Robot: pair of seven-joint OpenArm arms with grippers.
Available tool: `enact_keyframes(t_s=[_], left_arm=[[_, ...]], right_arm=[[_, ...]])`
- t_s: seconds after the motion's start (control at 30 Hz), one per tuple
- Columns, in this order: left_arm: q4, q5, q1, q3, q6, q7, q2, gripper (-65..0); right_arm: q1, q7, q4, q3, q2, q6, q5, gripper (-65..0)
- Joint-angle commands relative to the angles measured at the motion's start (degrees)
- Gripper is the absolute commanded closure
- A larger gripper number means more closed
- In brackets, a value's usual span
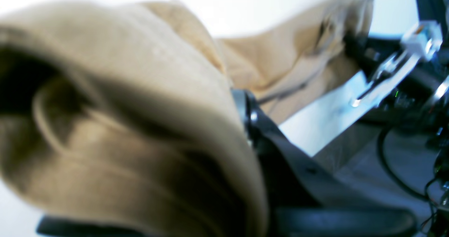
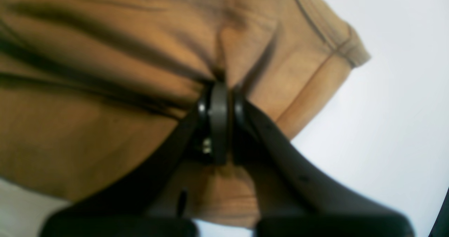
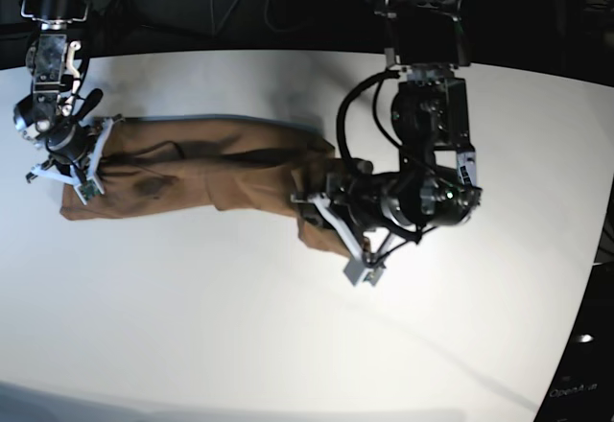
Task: Fold the T-shirt properly
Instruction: 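Lift the strip end with the left gripper toward the right gripper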
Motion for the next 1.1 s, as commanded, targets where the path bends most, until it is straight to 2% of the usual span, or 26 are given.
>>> enact_keyframes(t_s=[0.0, 0.1, 0.3, 0.47, 0.73, 0.8, 0.93, 1.07], left_arm=[[0.8, -1.2, -1.0, 1.0, 0.8, -1.1, 0.4, -3.2], [0.7, -1.2, -1.0, 3.4, 3.0, -3.4, 0.4, -3.2], [-5.8, -1.1, -1.9, 9.7, 3.0, -4.3, 0.4, -3.2], [-8.9, -0.7, -2.0, 10.3, 3.0, -8.3, 0.4, -3.1], [-11.9, -0.6, -3.5, 10.3, 3.0, -9.0, 0.4, -4.1], [-11.7, -1.1, -3.5, 10.3, 3.0, -9.0, 0.4, -9.9], [-11.4, -1.7, -3.5, 10.3, 2.5, -9.1, 0.4, -26.8], [-11.3, -7.0, -3.5, 10.4, 2.4, -10.4, 0.3, -28.8]], right_arm=[[-0.9, -4.8, -1.1, -0.7, -0.5, 3.2, -1.2, -0.1], [-0.9, -4.8, -1.1, -0.7, -0.5, 3.2, -1.2, -0.1], [-0.9, -4.8, -1.0, -0.7, -0.5, 3.2, -1.2, -0.1], [-0.9, -4.8, -1.0, -0.7, -0.5, 3.2, -1.2, -0.1], [-0.9, -4.8, -1.0, -0.7, -0.5, 3.2, -1.2, -0.1], [-0.9, -4.7, -1.0, -0.7, -0.5, 3.2, -1.2, -0.1], [-0.9, -4.7, -1.0, -0.7, -0.5, 3.2, -1.2, -0.1], [-0.9, -4.6, -1.0, -0.7, -0.5, 3.2, -1.2, -0.1]])
